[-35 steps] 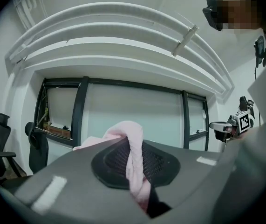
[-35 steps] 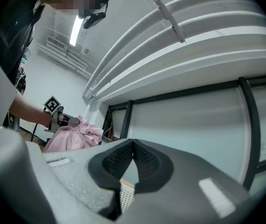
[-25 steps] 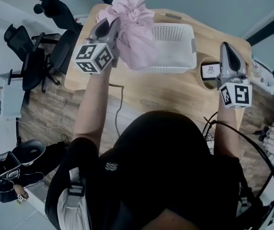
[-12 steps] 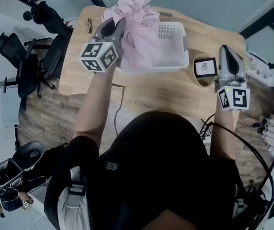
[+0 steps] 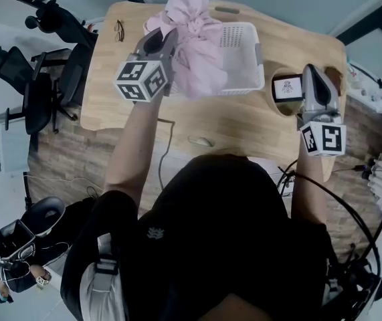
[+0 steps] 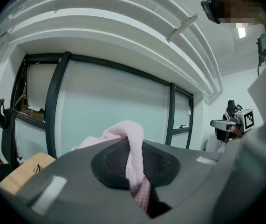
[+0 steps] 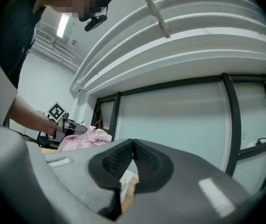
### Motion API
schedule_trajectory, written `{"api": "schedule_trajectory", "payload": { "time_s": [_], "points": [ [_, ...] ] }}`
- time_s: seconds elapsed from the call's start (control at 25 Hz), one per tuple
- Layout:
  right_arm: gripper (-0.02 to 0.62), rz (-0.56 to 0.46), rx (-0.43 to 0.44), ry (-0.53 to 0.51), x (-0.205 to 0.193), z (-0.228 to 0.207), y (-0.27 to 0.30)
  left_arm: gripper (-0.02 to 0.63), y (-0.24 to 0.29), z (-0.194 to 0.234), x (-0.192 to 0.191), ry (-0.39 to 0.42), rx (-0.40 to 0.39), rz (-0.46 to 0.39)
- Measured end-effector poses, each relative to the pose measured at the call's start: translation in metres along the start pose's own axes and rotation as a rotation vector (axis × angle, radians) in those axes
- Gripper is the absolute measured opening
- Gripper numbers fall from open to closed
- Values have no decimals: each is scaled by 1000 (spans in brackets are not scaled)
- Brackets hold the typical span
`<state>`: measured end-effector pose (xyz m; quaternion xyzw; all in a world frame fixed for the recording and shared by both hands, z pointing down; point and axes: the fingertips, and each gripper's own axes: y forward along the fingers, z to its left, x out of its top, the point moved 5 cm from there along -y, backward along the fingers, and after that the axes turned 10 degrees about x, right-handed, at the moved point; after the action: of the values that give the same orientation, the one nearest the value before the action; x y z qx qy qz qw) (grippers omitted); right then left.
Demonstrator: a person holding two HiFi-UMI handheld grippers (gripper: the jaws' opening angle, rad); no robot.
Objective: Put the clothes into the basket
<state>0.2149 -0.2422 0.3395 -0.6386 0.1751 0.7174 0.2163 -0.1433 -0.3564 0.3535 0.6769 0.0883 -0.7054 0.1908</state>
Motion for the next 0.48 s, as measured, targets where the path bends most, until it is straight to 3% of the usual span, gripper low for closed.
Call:
{"api": "schedule_trajectory", "payload": {
  "time_s": [0.32,0.48],
  "points": [
    [2,47,-2,20,-3,-6,-23,37,5,-27,-15,15,-4,54],
    [2,96,-4,50,-32,8,-2,37,21,-7,-46,24,-18,104]
  ]
}}
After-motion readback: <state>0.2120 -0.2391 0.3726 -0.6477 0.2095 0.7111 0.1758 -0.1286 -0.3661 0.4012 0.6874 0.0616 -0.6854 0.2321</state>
